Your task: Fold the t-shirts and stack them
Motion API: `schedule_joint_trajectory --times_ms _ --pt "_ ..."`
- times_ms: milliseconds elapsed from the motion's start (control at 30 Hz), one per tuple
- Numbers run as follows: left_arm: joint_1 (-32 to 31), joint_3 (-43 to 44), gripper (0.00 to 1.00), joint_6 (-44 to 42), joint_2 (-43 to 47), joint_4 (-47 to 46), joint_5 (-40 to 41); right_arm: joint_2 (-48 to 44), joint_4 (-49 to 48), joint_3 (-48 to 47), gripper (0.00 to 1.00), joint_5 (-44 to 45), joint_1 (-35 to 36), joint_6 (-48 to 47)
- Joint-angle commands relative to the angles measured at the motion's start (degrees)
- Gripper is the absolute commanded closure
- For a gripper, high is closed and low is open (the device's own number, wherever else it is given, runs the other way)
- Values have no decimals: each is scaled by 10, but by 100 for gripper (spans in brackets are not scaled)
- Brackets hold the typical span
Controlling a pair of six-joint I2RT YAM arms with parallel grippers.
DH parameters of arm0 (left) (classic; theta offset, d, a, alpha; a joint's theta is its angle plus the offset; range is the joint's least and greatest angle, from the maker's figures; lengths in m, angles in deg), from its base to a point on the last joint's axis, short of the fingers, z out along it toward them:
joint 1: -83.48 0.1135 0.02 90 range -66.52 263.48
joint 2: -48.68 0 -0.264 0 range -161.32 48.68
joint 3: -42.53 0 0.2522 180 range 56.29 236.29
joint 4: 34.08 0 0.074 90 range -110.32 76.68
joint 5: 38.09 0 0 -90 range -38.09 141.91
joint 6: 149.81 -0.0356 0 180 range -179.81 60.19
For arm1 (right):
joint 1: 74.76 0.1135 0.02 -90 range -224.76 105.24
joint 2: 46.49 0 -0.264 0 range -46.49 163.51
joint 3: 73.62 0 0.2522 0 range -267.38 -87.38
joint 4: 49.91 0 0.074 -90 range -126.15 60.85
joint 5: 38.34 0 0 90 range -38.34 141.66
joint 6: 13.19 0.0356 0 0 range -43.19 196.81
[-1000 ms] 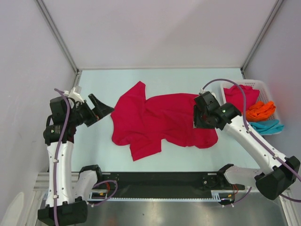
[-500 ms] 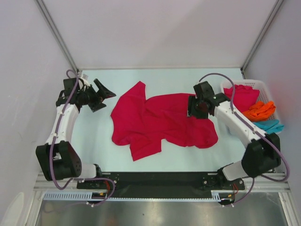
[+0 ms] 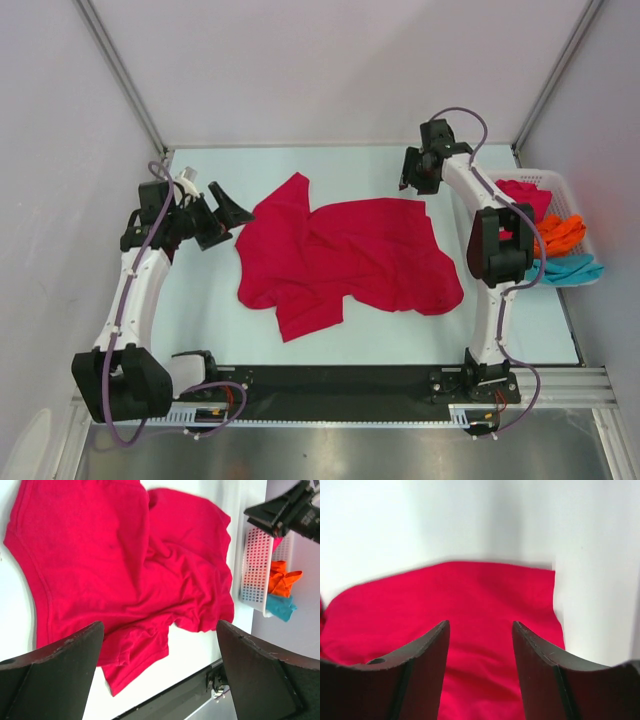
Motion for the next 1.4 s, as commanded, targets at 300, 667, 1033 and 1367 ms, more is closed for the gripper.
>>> schedule_joint_trajectory --times_ms 300,667,1033,1367 --pt "-1 -19 0 -28 22 8 -17 56 9 -1 43 52 -32 -30" --pt "-1 -6 0 -30 19 8 -19 120 -1 -28 44 39 -42 -19" --pt "-1 -11 0 -42 -10 2 -13 157 -2 -58 100 30 -26 -15" --pt "-1 -21 1 -50 -7 3 -11 175 24 -166 100 189 -11 -53"
